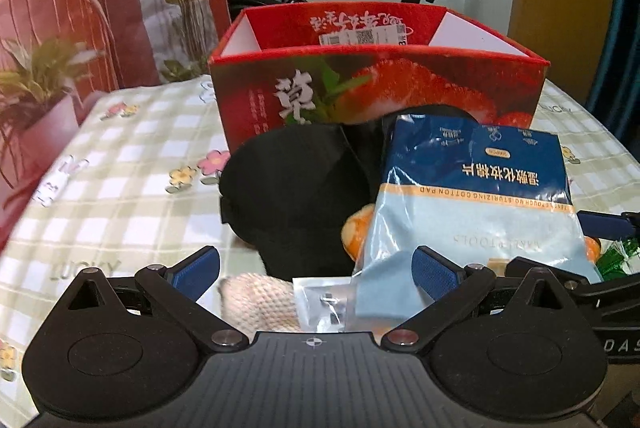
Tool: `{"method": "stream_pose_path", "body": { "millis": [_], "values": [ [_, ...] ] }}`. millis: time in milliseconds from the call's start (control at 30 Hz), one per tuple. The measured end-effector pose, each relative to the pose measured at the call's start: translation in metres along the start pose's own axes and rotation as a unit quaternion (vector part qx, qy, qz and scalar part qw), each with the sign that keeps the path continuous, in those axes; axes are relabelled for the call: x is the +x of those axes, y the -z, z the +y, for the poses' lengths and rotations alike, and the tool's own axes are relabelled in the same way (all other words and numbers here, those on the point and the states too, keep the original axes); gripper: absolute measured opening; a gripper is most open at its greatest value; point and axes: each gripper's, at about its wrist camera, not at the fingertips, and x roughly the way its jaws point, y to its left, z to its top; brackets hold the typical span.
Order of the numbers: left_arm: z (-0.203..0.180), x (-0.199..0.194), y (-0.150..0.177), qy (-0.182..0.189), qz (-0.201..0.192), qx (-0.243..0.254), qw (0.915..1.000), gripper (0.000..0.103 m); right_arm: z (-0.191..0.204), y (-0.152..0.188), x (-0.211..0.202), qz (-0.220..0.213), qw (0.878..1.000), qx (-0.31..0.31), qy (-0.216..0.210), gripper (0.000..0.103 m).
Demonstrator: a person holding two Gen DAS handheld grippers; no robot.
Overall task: Organize soft objects
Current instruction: 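Lower the right tool toward the blue cotton pad bag, then close the right tool on the blue cotton pad bag and lift it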
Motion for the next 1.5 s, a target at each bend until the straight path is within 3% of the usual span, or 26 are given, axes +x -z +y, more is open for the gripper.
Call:
{"method": "stream_pose_path", "body": {
  "millis": [300,600,800,867,967,1167,1333,1500],
  "values": [
    [0.004,0.010,0.014,0.019,-0.024,-0.017,0.9994,0.103,0.001,0.000,0.004,0.002,1.000,-0.008,0.001,0.089],
    [0.017,0.018,0.016,0.046,-0.013,-0.047,0.9978,0.103,0.000,0.000,0.002,-0.001,1.000,-0.006,0.004,0.086],
    [0.019,0.014,0.008,0.049,-0.007,-0.029,0.9983,0.103,-0.007,-0.002,-0.009,-0.014,1.000,0.006,0.007,0.083],
    [0.019,0.007,0.006,0.051,-0.014,-0.021,0.9984,0.098,-0.009,-0.003,-0.013,-0.020,1.000,0.010,0.007,0.082],
    [0.023,-0.003,-0.002,0.074,-0.023,-0.023,0.9967,0.085,-0.010,-0.003,-0.015,-0.023,1.000,0.010,-0.002,0.077],
    [0.019,-0.020,-0.020,0.112,-0.061,0.000,0.9919,0.083,-0.008,-0.002,-0.013,-0.017,1.000,0.009,-0.016,0.070],
    [0.009,0.001,-0.036,0.159,-0.033,0.021,0.9866,0.083,-0.008,-0.002,-0.011,-0.017,1.000,0.014,-0.021,0.070],
    [0.009,0.035,-0.041,0.208,0.013,-0.004,0.9781,0.067,-0.009,-0.001,-0.008,-0.013,0.999,0.023,-0.029,0.070]
  ]
}}
